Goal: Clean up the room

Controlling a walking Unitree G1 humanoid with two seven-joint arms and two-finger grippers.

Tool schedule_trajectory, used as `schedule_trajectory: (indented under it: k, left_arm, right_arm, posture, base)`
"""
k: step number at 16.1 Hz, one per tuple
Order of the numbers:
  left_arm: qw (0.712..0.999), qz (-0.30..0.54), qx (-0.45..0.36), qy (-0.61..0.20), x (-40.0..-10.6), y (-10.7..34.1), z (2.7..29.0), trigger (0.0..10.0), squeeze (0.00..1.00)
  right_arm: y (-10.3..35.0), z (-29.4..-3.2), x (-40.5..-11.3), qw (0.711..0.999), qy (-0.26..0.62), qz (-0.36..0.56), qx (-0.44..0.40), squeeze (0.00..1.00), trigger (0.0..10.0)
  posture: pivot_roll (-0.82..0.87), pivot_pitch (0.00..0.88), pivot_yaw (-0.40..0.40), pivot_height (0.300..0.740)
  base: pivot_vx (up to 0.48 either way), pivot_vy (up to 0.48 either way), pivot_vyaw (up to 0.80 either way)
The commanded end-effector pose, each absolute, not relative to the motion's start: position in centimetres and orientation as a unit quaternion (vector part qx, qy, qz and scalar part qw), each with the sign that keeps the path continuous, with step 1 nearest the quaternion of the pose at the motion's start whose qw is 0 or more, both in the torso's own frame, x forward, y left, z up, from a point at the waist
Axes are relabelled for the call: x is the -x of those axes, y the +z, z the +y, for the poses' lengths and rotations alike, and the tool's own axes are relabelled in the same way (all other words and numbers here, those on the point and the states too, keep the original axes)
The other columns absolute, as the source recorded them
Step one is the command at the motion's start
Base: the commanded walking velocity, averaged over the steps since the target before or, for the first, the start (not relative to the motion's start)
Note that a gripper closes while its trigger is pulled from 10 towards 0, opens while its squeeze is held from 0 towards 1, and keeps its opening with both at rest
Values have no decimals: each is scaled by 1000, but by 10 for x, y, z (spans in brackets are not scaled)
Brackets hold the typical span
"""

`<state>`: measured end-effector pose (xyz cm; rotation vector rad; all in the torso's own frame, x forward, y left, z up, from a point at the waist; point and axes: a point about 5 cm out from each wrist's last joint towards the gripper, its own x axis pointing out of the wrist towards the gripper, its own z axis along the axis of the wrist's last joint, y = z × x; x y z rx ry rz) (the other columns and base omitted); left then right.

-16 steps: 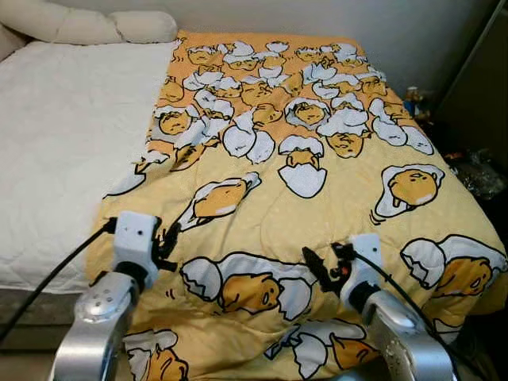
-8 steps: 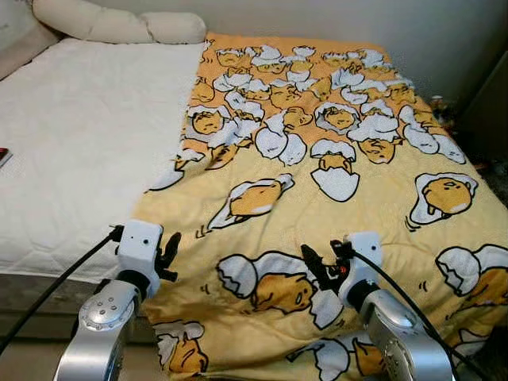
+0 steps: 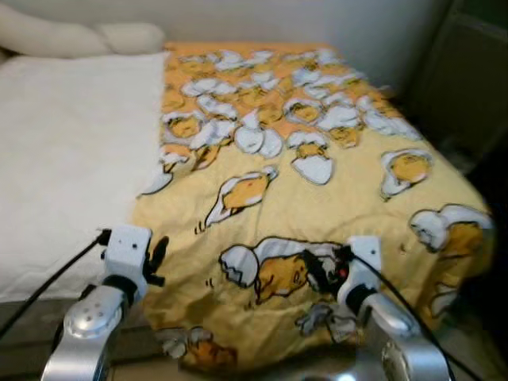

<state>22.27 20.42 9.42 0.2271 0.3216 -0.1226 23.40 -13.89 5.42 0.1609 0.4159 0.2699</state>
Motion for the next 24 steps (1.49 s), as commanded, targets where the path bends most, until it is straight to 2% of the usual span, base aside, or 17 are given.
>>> schedule_trajectory:
  k: [1, 10, 20, 24]
  left_arm:
    - [978, 156, -117, -69, -224, 97, 202, 10000, 0]
    - [980, 153, -114, -59, -228, 102, 209, 10000, 0]
    - [987, 122, -84, -59, -240, 114, 201, 10000, 0]
    - [988, 115, -84, -61, -241, 120, 201, 10000, 0]
  right_arm:
    - [58, -144, -237, 969, 122, 199, -74, 0, 10000]
    - [63, -138, -237, 968, 154, 186, -69, 0, 10000]
    - [73, -128, -249, 966, 193, 164, -46, 0, 10000]
    - [72, -123, -251, 964, 202, 167, -55, 0, 10000]
  posture:
    - [-47, 0, 4, 740]
    - [-48, 0, 10, 740]
    - [-47, 0, 9, 740]
    - [-37, 0, 5, 740]
  base:
    - [0, 364, 0]
    - [0, 355, 0]
    - [51, 0, 0]
    - [285, 0, 653]
